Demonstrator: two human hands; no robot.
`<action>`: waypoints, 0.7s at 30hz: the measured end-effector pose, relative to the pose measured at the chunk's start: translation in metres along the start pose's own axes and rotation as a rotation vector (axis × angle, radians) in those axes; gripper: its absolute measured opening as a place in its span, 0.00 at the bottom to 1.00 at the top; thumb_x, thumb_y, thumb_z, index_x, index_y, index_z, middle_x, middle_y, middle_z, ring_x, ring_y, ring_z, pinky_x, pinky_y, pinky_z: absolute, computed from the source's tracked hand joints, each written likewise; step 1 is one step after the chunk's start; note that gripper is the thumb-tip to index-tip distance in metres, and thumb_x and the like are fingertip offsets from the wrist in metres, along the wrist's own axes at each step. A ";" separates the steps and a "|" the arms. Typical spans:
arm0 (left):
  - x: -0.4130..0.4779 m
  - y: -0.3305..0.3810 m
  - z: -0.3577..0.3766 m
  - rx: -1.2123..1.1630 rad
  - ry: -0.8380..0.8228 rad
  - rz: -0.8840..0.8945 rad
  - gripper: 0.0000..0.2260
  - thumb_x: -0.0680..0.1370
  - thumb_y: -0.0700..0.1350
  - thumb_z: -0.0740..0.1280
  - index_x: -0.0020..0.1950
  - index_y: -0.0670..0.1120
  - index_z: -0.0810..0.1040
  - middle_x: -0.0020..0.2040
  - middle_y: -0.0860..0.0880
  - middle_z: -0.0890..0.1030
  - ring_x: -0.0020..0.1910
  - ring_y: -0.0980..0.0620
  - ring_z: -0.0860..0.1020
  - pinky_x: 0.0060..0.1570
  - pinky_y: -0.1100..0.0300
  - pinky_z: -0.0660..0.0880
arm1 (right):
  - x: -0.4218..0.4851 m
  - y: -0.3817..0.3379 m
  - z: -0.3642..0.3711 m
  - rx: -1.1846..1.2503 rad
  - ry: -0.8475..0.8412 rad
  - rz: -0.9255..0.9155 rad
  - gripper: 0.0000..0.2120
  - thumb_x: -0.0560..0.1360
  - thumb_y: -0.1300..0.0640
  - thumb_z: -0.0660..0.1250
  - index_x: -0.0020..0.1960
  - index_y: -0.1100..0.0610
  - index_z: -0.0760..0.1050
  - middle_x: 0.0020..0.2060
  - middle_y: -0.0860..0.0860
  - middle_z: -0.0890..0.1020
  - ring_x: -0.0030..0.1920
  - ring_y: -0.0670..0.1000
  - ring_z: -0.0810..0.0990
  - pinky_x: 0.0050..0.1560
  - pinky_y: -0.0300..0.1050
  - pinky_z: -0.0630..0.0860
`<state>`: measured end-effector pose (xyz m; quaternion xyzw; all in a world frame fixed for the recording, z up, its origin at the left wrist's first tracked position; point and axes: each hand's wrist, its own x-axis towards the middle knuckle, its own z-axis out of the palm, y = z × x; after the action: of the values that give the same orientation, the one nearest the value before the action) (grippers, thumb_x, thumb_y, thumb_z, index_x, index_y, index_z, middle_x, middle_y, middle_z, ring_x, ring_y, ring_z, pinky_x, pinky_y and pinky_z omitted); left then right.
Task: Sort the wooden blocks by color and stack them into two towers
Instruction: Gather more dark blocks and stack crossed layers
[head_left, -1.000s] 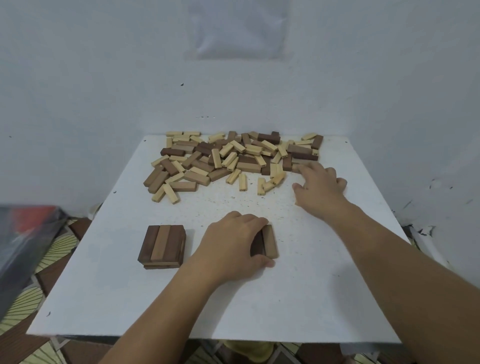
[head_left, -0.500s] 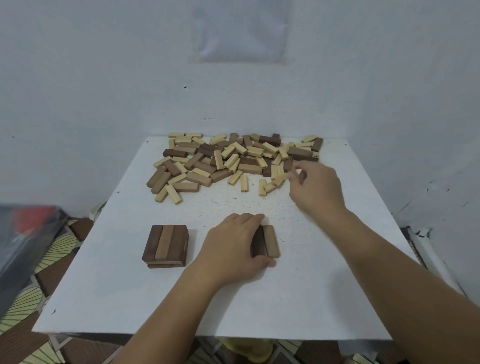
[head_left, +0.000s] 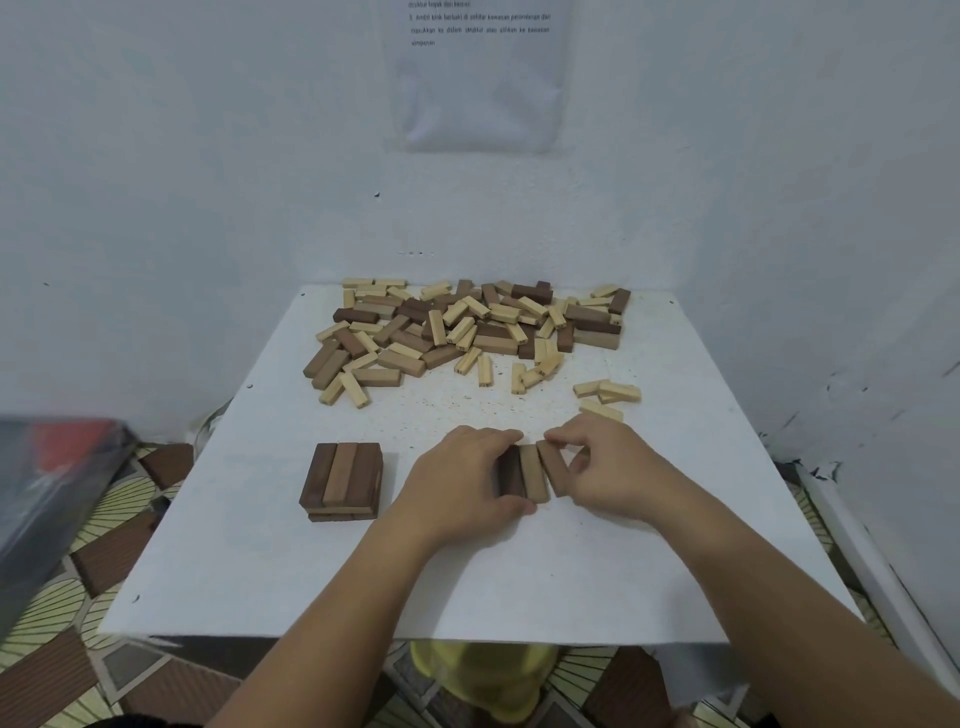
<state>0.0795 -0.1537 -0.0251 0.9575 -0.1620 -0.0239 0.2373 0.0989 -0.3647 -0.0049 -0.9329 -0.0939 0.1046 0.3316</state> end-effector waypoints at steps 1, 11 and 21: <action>0.000 0.000 -0.001 -0.004 0.001 -0.004 0.37 0.72 0.63 0.75 0.79 0.55 0.68 0.71 0.58 0.75 0.70 0.54 0.68 0.65 0.54 0.69 | -0.001 0.002 0.000 -0.051 -0.039 -0.029 0.24 0.75 0.62 0.67 0.70 0.54 0.77 0.58 0.43 0.76 0.52 0.45 0.79 0.54 0.40 0.77; 0.002 -0.002 -0.001 -0.016 -0.019 0.010 0.38 0.70 0.62 0.76 0.77 0.58 0.67 0.66 0.55 0.77 0.66 0.54 0.71 0.59 0.53 0.73 | -0.005 0.006 0.005 0.029 -0.054 -0.111 0.36 0.70 0.66 0.72 0.75 0.48 0.71 0.61 0.40 0.76 0.51 0.47 0.82 0.53 0.42 0.80; 0.004 -0.004 0.001 -0.239 -0.027 0.011 0.42 0.68 0.54 0.81 0.77 0.58 0.64 0.66 0.58 0.77 0.65 0.56 0.70 0.65 0.55 0.70 | -0.009 0.011 0.010 0.186 -0.105 -0.077 0.51 0.65 0.64 0.80 0.77 0.34 0.61 0.59 0.38 0.77 0.41 0.49 0.80 0.45 0.48 0.84</action>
<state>0.0839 -0.1519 -0.0276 0.9211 -0.1666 -0.0547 0.3477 0.0887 -0.3691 -0.0185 -0.8870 -0.1371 0.1489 0.4152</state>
